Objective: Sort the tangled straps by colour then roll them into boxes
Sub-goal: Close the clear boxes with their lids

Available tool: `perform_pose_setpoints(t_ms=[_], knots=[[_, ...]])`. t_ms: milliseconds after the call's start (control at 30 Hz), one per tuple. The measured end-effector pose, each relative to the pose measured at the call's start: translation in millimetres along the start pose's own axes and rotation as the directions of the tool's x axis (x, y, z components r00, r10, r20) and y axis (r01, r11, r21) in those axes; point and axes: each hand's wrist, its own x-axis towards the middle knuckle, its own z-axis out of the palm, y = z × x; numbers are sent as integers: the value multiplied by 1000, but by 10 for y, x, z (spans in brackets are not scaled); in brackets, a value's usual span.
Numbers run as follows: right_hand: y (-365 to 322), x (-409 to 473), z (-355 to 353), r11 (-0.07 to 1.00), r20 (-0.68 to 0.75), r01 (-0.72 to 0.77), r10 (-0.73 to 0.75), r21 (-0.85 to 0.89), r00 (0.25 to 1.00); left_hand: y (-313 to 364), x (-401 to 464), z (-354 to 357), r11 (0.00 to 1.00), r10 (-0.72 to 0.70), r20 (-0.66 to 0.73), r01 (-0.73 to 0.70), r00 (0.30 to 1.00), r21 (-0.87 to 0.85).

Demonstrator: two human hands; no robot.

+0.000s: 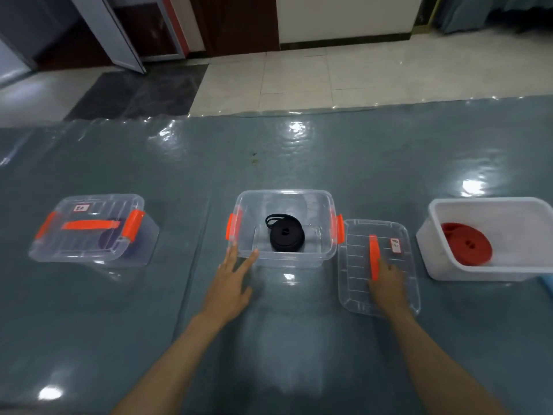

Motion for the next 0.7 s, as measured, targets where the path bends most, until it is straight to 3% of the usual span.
perform_pose_setpoints(t_ms=[200, 333, 467, 600, 700], knots=[[-97, 176, -80, 974, -41, -128, 138, 187, 990, 51, -13, 90, 999, -26, -68, 24, 997, -30], [-96, 77, -275, 957, -38, -111, 125, 266, 991, 25, -9, 97, 999, -14, -81, 11, 997, -36], [-66, -115, -560, 881, -98, -90, 153, 465, 983, 4, 1, 115, 999, -6, -92, 3, 996, -37], [-192, -194, -795, 825, -133, 19, 68, 564, 989, 13, 9, 146, 997, 18, -191, -31, 981, -68], [-508, -135, -905, 855, -154, 144, -76, 498, 985, 75, 19, 138, 992, -27, -260, -6, 965, -122]])
